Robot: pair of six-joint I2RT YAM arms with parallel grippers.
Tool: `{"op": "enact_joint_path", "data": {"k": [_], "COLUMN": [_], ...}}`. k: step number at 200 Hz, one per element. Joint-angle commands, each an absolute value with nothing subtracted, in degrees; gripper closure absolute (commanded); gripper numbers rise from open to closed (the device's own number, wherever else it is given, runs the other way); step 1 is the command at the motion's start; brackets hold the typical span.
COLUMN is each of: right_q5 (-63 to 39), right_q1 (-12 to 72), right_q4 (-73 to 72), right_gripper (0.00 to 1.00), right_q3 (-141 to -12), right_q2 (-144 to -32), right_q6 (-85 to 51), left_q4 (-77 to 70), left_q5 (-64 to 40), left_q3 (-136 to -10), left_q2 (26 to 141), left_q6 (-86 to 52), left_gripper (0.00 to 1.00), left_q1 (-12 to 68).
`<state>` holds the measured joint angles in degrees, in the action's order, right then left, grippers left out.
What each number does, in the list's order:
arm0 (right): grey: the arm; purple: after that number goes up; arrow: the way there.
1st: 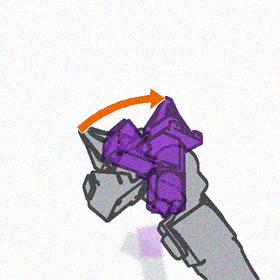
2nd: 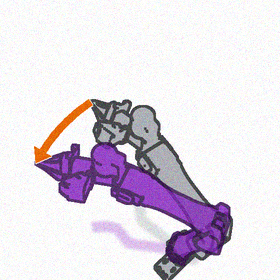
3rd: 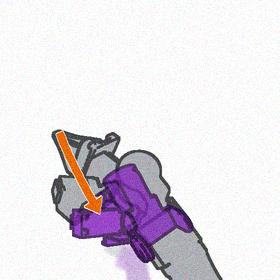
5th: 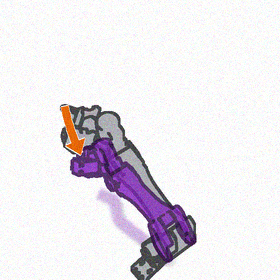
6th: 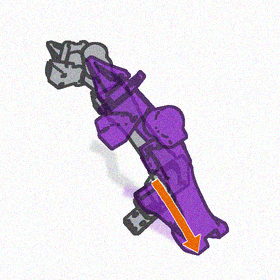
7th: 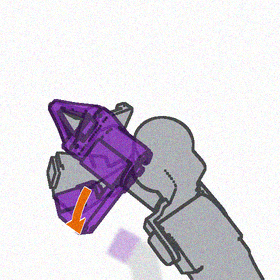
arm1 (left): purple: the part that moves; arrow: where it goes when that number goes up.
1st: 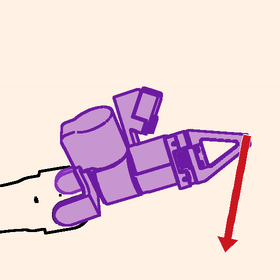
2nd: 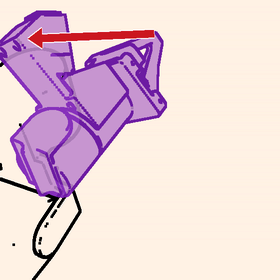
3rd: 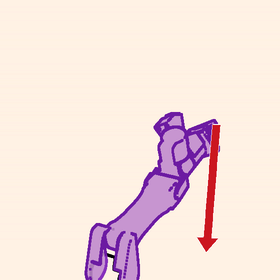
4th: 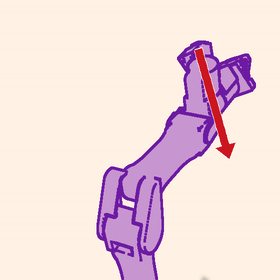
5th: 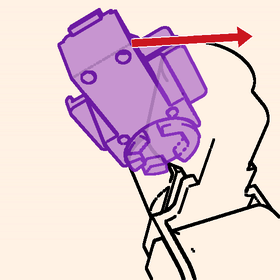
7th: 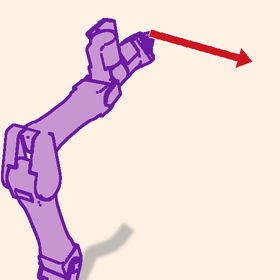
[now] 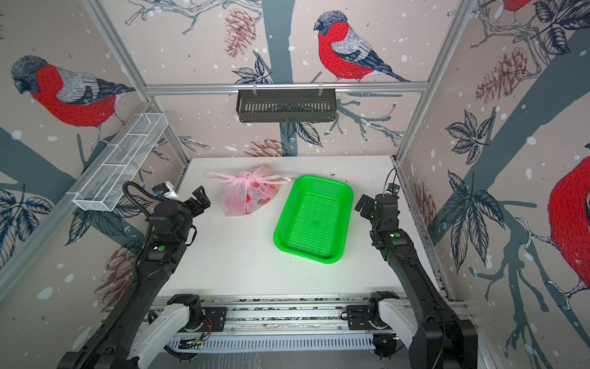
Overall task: Untie the knot of the plastic bag and take out the fruit
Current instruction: Rotate the basket at the center of the table.
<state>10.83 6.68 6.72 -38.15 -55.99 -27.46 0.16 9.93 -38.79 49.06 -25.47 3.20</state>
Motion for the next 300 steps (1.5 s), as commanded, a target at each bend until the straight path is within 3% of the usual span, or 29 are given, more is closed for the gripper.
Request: {"op": "enact_joint_path", "data": {"k": [1,25,108,166,254,300], "right_q5": [13.2,12.5,10.2,7.4,5.9,6.6], "right_q1": [9.2,11.5,15.5,16.1,16.0,15.7], "right_q4": [12.5,15.1,20.5,19.5,18.5,18.9], "right_gripper": [0.01,0.0,0.23,0.3,0.35,0.35], "right_q3": [-39.8,-41.6,-43.1,-42.2,-41.8,-43.0], "right_q2": [-56.0,-56.9,-63.6,-67.5,-71.1,-70.7], "right_q6": [-28.9,-30.2,-33.1,-33.4,-33.2,-33.2], "left_q4": [14.4,18.5,17.3,12.8,13.4,13.8], "left_q5": [0.9,0.5,0.0,-7.1,-11.3,-12.2], "left_q3": [-42.4,-44.8,-49.3,-56.8,-69.4,-70.8], "left_q2": [50.2,52.0,66.4,83.3,101.6,105.0], "left_q6": [-26.9,-28.4,-31.4,-27.6,-23.5,-25.4], "left_gripper": [0.02,0.02,0.07,0.21,0.44,0.71], "left_q1": [4.9,10.7,30.6,36.5,37.1,38.0]}}
